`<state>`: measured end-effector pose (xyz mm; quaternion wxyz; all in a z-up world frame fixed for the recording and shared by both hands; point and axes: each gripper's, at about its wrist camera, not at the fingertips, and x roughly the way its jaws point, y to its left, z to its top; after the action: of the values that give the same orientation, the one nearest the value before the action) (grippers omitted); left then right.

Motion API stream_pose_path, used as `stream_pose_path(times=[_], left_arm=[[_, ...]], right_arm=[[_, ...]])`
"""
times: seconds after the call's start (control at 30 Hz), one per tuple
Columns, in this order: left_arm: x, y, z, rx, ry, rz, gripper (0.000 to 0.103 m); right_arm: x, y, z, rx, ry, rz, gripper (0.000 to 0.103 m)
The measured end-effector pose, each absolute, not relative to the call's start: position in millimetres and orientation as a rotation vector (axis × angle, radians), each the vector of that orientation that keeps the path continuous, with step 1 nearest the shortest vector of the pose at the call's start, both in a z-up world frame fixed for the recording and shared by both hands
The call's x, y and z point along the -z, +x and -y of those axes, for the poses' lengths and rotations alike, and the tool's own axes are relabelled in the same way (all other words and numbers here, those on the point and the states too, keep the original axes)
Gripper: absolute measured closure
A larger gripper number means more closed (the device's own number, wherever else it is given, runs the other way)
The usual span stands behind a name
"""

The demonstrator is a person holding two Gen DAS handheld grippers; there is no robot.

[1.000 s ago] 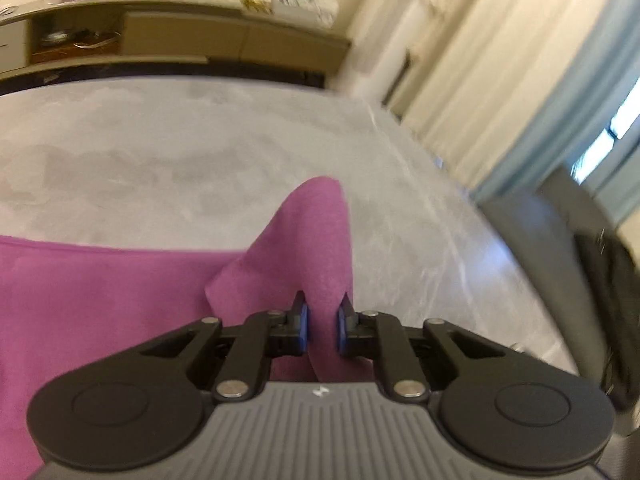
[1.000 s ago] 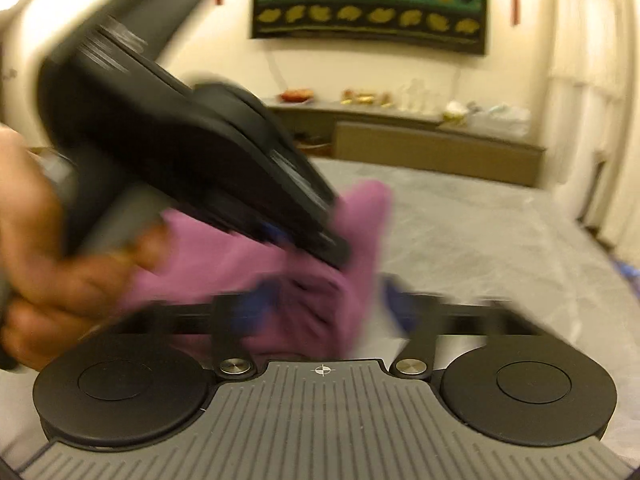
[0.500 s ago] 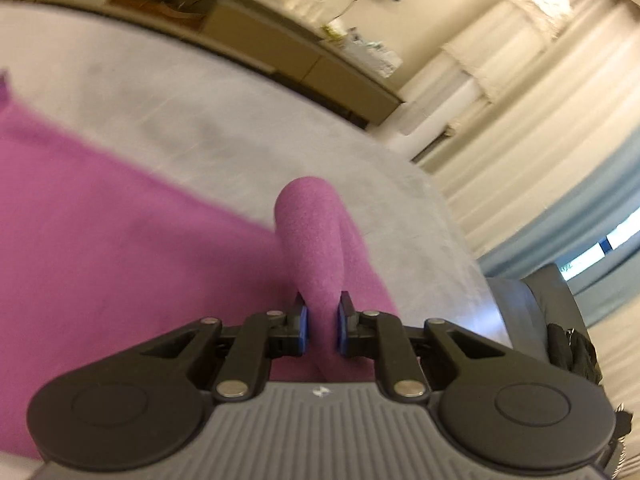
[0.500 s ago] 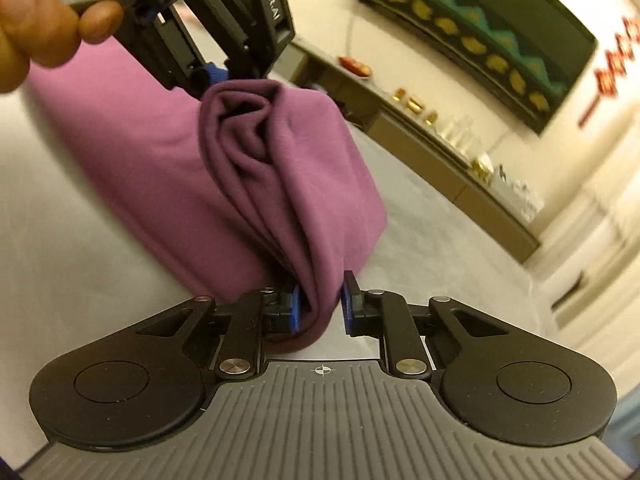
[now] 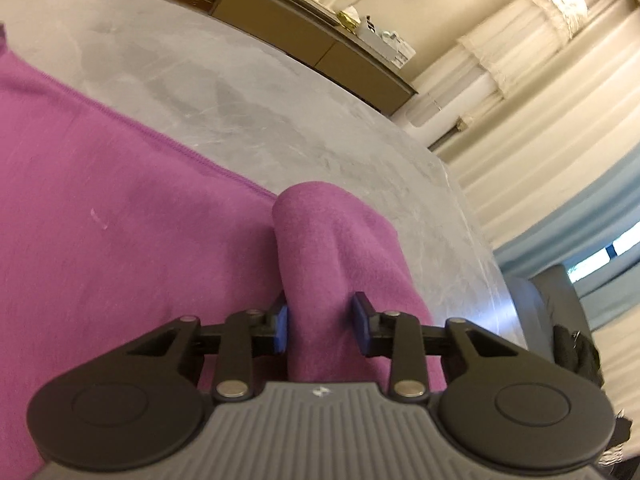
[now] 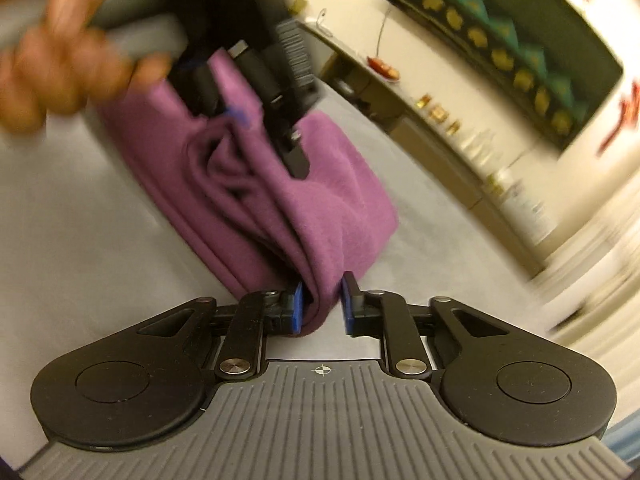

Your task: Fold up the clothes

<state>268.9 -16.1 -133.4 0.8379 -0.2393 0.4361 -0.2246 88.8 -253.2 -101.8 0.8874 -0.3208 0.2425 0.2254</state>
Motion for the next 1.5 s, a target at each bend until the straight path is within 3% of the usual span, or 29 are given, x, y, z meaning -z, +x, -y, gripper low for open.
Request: stream_pose_path(times=[0.07,0.2,0.4,0.7,0.77,0.97,1.07,1.1,1.17,1.2,1.23,1.27,1.3,1.33,1.4,1.43,1.5], left_arm=[[134.7,266.3,12.5,0.474,-0.506,-0.915,0.072],[137.0,266.0,10.0,0.481,-0.496,-0.907,0.072],[130.1,257.4,11.7,0.453,-0.437,-0.896,0.072],[117.3,242.8,-7.8,0.399,-0.444,-0.888,0.074],[118.1,243.1,-7.9,0.398,-0.450,-0.900,0.074],[113.9,230.0,4.6,0.438,-0.388,-0.891,0.074],[122.2,229.2,10.7,0.431,-0.368,-0.910,0.071],[124.2,228.8,11.3,0.428,-0.364,-0.909,0.071],[125.6,227.5,10.7,0.431,-0.357,-0.897,0.071],[126.1,226.9,10.3,0.434,-0.353,-0.891,0.071],[127.1,226.7,9.6,0.438,-0.356,-0.885,0.071],[128.4,226.7,8.8,0.443,-0.360,-0.880,0.071],[129.4,227.2,7.9,0.444,-0.370,-0.879,0.071],[130.3,227.8,7.1,0.444,-0.382,-0.878,0.071],[131.7,229.3,6.3,0.442,-0.404,-0.877,0.071],[131.6,233.2,8.2,0.443,-0.407,-0.880,0.071],[131.3,242.5,13.0,0.445,-0.408,-0.885,0.071]], right_arm=[[81.6,104.3,277.5,-0.548,-0.404,-0.561,0.074],[55.5,128.3,317.5,-0.628,0.031,-0.571,0.073],[96.2,157.1,303.5,-0.516,-0.040,-0.737,0.072],[76.6,192.5,310.9,-0.477,0.042,-0.660,0.072],[99.3,216.2,302.1,-0.451,0.008,-0.773,0.071],[79.7,174.7,306.4,-0.475,-0.013,-0.615,0.071],[96.9,174.8,300.8,-0.471,-0.032,-0.706,0.069],[102.4,175.1,302.2,-0.462,-0.013,-0.730,0.064],[95.2,173.8,311.6,-0.415,0.033,-0.739,0.042],[92.6,170.0,316.5,-0.390,0.058,-0.739,0.026],[90.1,166.2,321.4,-0.367,0.084,-0.740,0.022],[93.2,164.3,323.8,-0.397,0.109,-0.774,0.025],[96.4,162.4,326.1,-0.428,0.134,-0.807,0.038],[100.8,163.2,324.8,-0.464,0.149,-0.836,0.059],[104.2,165.0,320.3,-0.500,0.165,-0.844,0.068],[104.0,166.8,317.1,-0.508,0.163,-0.840,0.080],[100.2,168.3,320.1,-0.487,0.187,-0.813,0.094]])
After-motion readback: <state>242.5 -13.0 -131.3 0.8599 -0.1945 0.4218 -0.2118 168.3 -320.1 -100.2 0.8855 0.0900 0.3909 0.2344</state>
